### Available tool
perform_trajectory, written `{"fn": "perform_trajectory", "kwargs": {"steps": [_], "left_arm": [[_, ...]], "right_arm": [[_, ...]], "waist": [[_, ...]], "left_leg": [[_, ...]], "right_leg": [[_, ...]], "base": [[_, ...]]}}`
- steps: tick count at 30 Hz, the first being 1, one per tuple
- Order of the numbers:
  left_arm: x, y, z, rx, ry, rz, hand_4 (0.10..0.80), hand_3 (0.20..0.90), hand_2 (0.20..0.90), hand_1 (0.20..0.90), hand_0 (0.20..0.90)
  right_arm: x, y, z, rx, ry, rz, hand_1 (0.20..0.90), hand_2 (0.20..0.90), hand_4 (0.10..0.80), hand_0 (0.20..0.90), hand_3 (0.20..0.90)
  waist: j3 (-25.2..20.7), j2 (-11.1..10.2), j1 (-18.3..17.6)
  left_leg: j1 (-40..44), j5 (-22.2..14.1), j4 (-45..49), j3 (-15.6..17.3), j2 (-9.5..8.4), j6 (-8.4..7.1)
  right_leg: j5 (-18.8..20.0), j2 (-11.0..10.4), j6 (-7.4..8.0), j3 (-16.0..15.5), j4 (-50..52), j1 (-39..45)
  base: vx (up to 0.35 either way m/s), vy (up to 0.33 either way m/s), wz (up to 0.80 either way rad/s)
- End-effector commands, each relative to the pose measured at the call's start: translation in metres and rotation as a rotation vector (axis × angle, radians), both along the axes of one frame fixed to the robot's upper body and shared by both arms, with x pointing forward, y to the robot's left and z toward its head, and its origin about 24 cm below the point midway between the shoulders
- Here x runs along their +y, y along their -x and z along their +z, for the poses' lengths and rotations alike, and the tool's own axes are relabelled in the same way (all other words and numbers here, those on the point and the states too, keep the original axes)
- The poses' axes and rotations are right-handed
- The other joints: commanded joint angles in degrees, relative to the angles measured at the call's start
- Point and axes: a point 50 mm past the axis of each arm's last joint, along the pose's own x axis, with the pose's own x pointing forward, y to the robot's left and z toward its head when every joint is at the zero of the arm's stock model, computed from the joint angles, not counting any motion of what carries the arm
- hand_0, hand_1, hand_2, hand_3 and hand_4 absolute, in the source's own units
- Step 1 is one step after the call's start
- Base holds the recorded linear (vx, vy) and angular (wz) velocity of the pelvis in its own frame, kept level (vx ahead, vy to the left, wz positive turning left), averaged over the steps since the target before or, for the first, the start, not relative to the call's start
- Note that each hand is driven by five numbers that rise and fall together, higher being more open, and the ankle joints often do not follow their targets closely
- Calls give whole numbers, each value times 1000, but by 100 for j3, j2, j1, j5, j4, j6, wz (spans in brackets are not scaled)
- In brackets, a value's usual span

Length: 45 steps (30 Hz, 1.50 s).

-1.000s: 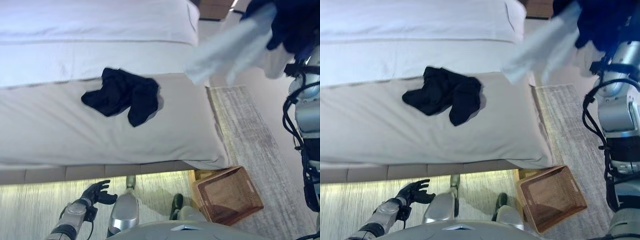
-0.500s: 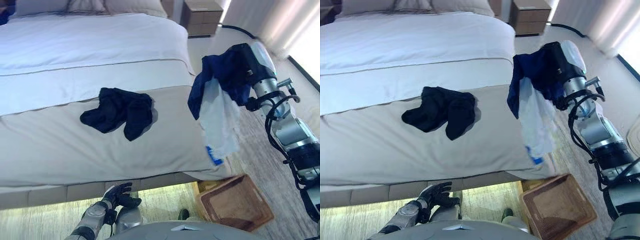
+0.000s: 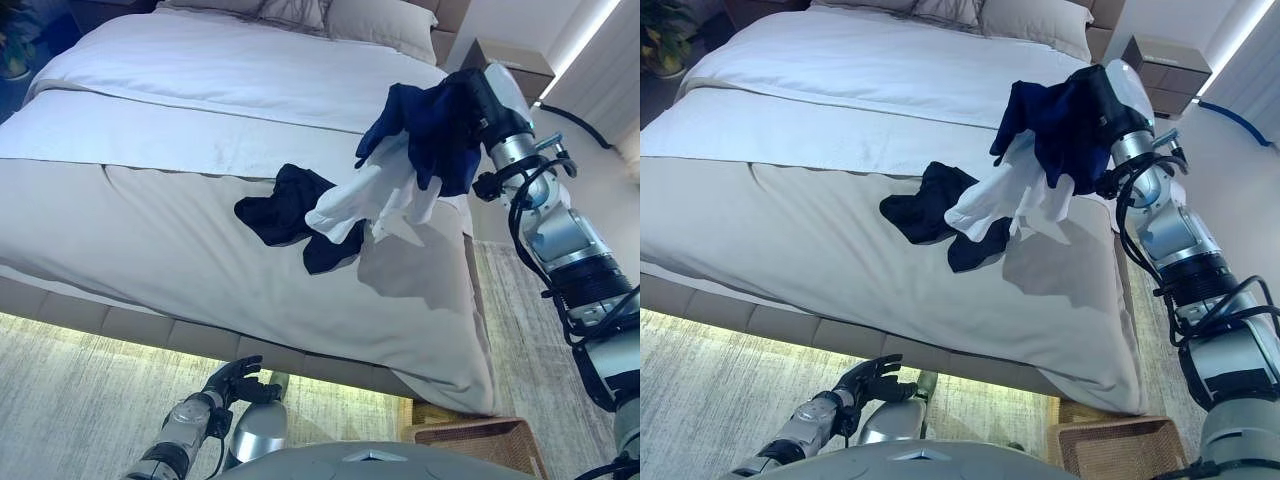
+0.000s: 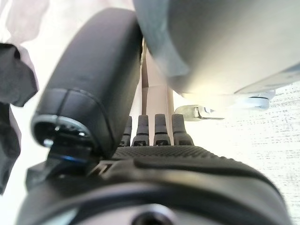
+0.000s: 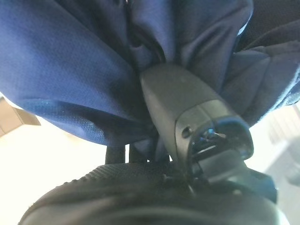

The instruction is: Pick up the clothes from the bed and place them into the basket

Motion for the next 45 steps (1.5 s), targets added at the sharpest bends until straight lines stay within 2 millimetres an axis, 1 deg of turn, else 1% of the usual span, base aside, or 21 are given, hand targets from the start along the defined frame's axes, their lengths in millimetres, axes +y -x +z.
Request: {"fn": "perform_trajectory", "kwargs": {"steps": [1,3,4,5,13,21,24,26,27,28,29,31,32,33,35,37,38,40,42,43,45], "left_arm": [[29,40,-9,163,-91,-17,800,900,900,900,900],[28,37,-8,153,-84,-24,800,900,900,900,900],[27,37,-8,149,-82,-26,800,900,900,900,900],[26,37,-8,148,-80,-27,800,900,900,900,900],[26,31,-6,122,-88,-41,800,900,900,900,900],[29,33,-6,133,-97,-35,800,900,900,900,900],[30,35,-6,138,-98,-35,800,900,900,900,900],[30,36,-6,139,-95,-36,800,900,900,900,900],[30,35,-6,138,-93,-36,800,900,900,900,900],[29,34,-6,136,-90,-36,800,900,900,900,900],[29,33,-5,131,-87,-35,800,900,900,900,900],[28,27,-3,112,-82,-37,800,900,900,900,900],[27,19,-1,90,-80,-40,800,900,900,900,900],[27,8,4,56,-81,-44,800,900,900,900,900],[26,-12,11,-1,-83,-51,800,900,900,900,900],[25,-33,21,-63,-93,-63,800,900,900,900,900],[25,-33,21,-65,-93,-62,800,900,900,900,900],[24,-41,25,-93,-96,-66,800,900,900,900,900],[21,-46,28,-118,-91,-66,800,900,900,900,900],[19,-47,28,-131,-87,-64,800,900,900,900,900],[18,-48,28,-139,-86,-63,800,900,900,900,900]], "right_arm": [[5,-5,79,-215,66,-8,900,900,800,900,900],[8,-8,73,-157,65,6,900,900,800,900,900],[9,-9,72,-142,72,15,380,380,193,380,293],[9,-10,70,-130,79,22,300,300,100,300,200],[16,-13,70,-103,92,58,300,300,100,300,200],[19,-11,68,-97,86,75,300,300,100,300,200],[17,-11,65,-81,99,74,300,300,100,300,200],[16,-13,57,-7,125,74,300,300,100,300,200],[15,-14,51,38,151,74,396,396,213,396,313],[15,-15,44,86,181,70,827,827,715,827,815],[13,-16,38,131,209,63,900,900,800,900,900],[11,-18,27,196,266,32,900,900,800,900,900],[10,-21,23,217,295,9,900,900,800,900,900],[9,-25,20,238,329,-19,900,900,800,900,900],[9,-30,16,263,337,-62,900,900,800,900,900],[5,-37,10,320,348,-131,900,900,800,900,900],[5,-37,10,322,347,-133,900,900,800,900,900],[1,-41,7,352,339,-173,900,900,800,900,900],[0,-45,7,347,362,-198,900,900,800,900,900],[-2,-46,5,359,364,-220,900,900,800,900,900],[-5,-47,2,375,360,-252,900,900,800,900,900]], "waist": [[-263,-20,177],[-242,-37,213],[-237,-44,222],[-236,-48,226],[-181,-119,268],[-163,-137,243],[-155,-147,239],[-148,-141,235],[-142,-145,234],[-124,-149,236],[-103,-149,239],[-33,-162,271],[47,-175,310],[191,-188,365],[422,-209,440],[726,-231,577],[735,-230,581],[890,-208,675],[1017,-152,773],[1097,-106,851],[1164,-56,903]], "left_leg": [[615,-1062,9,234,-106,103],[604,-1050,9,210,-106,106],[603,-1048,9,206,-106,107],[603,-1049,9,202,-109,109],[592,-1045,9,195,-99,120],[597,-1053,9,223,-91,126],[599,-1056,9,240,-90,127],[609,-1055,9,237,-101,124],[612,-1052,9,233,-104,120],[616,-1049,9,212,-106,121],[611,-1046,23,204,-103,122],[524,-1038,85,177,-98,125],[432,-1025,122,148,-94,132],[317,-1022,163,117,-84,137],[83,-990,228,40,-89,157],[-175,-944,276,-99,-100,180],[-184,-942,278,-105,-101,181],[-326,-904,294,-202,-116,193],[-473,-851,300,-292,-139,200],[-463,-911,229,-360,-122,160],[-544,-854,193,-417,-140,159]], "right_leg": [[-97,294,-393,-129,299,-348],[-88,284,-385,-158,309,-344],[-88,281,-383,-167,312,-340],[-90,280,-382,-174,313,-337],[-65,289,-352,-175,314,-319],[-55,299,-339,-140,316,-327],[-53,298,-332,-139,319,-336],[-60,293,-333,-133,337,-341],[-65,286,-333,-132,350,-350],[-68,283,-336,-124,369,-366],[-75,281,-344,-120,393,-381],[-99,279,-365,-103,465,-458],[-104,279,-374,-101,514,-539],[-114,284,-384,-103,578,-648],[-87,295,-390,-117,638,-839],[-50,307,-392,-162,690,-1028],[-49,308,-392,-166,693,-1034],[-47,302,-399,-217,740,-1138],[-62,286,-406,-271,788,-1227],[-191,310,-385,-229,837,-1234],[-203,285,-378,-288,873,-1304]], "base": [[2,19,8],[2,8,2],[7,14,3],[0,0,0],[-6,-2,2],[-1,0,0],[0,0,0],[0,0,0],[33,19,0],[34,22,-1],[0,0,0],[-40,3,0],[-186,-34,0],[-274,-71,2],[-283,-105,7],[-214,-104,8],[-119,-66,13],[-64,-23,14],[-36,-8,23],[9,-14,24],[8,15,13]]}}
